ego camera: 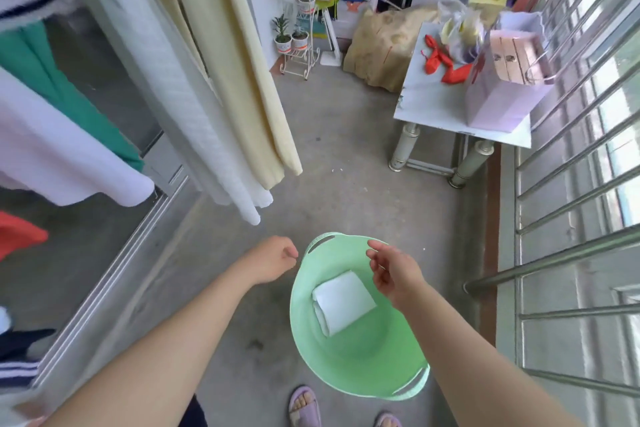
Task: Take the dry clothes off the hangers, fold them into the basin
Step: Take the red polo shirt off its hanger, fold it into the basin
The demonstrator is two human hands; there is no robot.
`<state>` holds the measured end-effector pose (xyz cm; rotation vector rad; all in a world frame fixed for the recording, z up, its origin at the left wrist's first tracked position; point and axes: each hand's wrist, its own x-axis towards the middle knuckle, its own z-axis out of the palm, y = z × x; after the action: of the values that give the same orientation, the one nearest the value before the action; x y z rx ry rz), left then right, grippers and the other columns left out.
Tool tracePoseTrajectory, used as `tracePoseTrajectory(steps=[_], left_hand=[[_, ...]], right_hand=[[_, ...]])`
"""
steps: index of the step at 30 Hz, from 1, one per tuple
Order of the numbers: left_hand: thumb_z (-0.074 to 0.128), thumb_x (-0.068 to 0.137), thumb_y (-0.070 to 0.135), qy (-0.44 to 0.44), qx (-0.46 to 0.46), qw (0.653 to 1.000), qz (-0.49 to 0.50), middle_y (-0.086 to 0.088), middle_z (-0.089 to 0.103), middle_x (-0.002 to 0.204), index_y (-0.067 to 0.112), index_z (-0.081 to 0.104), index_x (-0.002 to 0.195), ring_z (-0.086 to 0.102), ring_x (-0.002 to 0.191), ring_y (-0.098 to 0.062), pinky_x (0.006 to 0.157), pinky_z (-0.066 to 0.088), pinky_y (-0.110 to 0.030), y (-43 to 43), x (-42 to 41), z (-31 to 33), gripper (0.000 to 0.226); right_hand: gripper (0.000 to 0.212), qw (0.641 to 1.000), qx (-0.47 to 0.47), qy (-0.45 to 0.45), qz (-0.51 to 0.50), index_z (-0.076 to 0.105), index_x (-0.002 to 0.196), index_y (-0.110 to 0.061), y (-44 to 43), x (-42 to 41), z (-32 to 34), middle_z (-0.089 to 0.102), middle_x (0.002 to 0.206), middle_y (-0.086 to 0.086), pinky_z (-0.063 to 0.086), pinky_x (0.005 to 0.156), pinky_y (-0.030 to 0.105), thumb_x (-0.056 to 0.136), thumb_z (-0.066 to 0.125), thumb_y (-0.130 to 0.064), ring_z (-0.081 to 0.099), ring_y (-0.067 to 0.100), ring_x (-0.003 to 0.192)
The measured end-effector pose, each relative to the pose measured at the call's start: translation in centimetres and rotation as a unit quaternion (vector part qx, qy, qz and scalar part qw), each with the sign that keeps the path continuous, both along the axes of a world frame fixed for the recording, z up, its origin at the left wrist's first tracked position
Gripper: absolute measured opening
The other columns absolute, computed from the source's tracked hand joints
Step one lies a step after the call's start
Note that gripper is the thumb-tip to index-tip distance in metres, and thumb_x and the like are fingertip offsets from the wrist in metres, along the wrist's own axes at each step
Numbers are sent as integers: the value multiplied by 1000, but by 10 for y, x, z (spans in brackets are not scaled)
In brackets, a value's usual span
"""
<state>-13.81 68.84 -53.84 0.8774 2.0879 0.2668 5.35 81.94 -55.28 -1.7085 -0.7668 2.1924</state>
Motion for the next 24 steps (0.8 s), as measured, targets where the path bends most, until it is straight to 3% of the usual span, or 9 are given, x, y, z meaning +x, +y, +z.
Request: tracePoseTrajectory(steps=[4,7,10,15,20,24], left_hand=[[54,92,19,18,32,999,16,5,59,104,21,59,106,58,100,-15,89,49,-30,-24,-6,58,14],[55,92,18,39,56,997,33,2,61,109,16,60,112,58,101,-15,80,46,-23,-41,-5,96,20],[55,92,19,66,98,991,63,3,63,104,20,61,110,61,100,-15,69,44,-17,-72,4,140,18],[59,88,27,141,142,975,91,15,65,93,42,60,93,64,89,-6,85,52,-29,-131,20,208,15],[63,89,23,225,210,940,146,12,68,93,30,67,101,64,87,-1,81,51,-20,-217,51,292,14],[60,91,17,311,208,914,156,10,70,97,24,67,105,64,90,-1,81,48,-14,-287,84,353,17]], right_hand=[[25,991,100,2,92,66,88,-13,-11,-4,53,60,70,0,28,40,12,93,43,-2,46,5,50],[29,963,198,5,183,65,80,-16,-16,-15,88,58,69,1,25,37,11,92,44,0,44,8,50],[32,916,279,28,287,64,77,-20,-37,-31,133,59,70,-1,29,39,10,90,43,0,44,11,55],[29,842,351,117,394,66,88,-15,-89,-55,201,62,72,-4,37,48,6,88,43,1,51,8,58],[25,755,392,251,461,66,94,-9,-165,-78,275,61,73,1,36,49,5,90,45,5,50,-1,50],[30,685,395,341,508,67,86,-10,-227,-88,320,61,66,-3,37,50,6,89,45,10,50,-6,46]])
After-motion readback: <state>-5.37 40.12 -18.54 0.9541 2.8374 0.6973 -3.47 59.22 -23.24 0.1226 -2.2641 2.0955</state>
